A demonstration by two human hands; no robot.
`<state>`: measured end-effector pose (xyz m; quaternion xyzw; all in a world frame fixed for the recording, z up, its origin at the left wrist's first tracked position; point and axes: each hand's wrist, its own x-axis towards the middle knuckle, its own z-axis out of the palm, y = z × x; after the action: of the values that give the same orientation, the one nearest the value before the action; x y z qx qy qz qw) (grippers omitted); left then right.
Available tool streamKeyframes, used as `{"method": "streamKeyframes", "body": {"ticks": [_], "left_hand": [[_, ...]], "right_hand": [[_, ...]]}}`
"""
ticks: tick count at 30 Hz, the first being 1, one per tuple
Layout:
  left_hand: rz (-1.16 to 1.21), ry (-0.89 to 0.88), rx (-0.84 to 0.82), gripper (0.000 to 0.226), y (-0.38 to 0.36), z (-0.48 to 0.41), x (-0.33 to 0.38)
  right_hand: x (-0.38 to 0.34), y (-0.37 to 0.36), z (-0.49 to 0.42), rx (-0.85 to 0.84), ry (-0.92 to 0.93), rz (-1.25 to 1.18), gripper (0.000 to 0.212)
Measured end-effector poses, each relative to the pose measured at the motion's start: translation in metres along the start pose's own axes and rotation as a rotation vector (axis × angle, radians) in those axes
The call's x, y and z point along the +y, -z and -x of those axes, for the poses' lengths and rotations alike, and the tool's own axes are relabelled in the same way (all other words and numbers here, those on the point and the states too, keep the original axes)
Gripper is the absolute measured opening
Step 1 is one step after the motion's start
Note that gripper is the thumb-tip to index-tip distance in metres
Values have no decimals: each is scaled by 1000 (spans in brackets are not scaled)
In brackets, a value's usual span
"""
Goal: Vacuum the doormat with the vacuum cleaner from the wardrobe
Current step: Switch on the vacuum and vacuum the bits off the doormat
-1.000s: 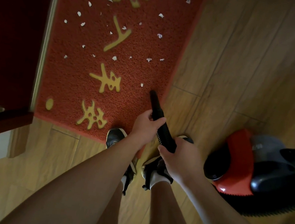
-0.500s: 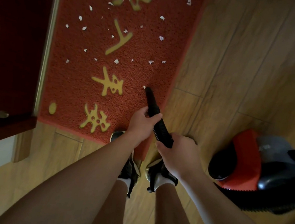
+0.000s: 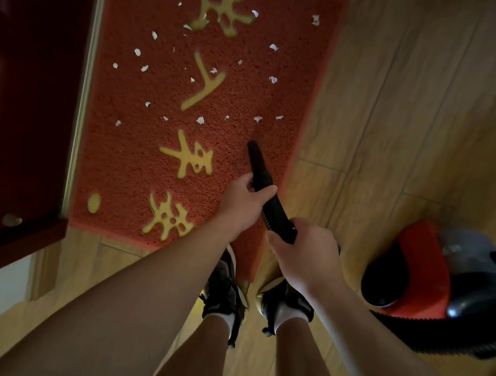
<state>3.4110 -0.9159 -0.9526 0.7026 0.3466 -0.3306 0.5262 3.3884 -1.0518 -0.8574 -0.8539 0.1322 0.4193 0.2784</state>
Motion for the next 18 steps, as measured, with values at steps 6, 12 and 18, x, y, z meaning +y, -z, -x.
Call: {"method": "streamKeyframes", "body": {"ticks": [6,12,18], "left_hand": [[0,-37,-44,33,10,-16,20],[-43,-50,-79,32,19,-23,35],[-48,-44,-84,32,14,-25,39]], "right_hand": [[-16,4,-10,41,-44,-46,24],[-25,5,-17,60,-52,-99,24],[-19,5,-20,76,-54,-121,27]]}}
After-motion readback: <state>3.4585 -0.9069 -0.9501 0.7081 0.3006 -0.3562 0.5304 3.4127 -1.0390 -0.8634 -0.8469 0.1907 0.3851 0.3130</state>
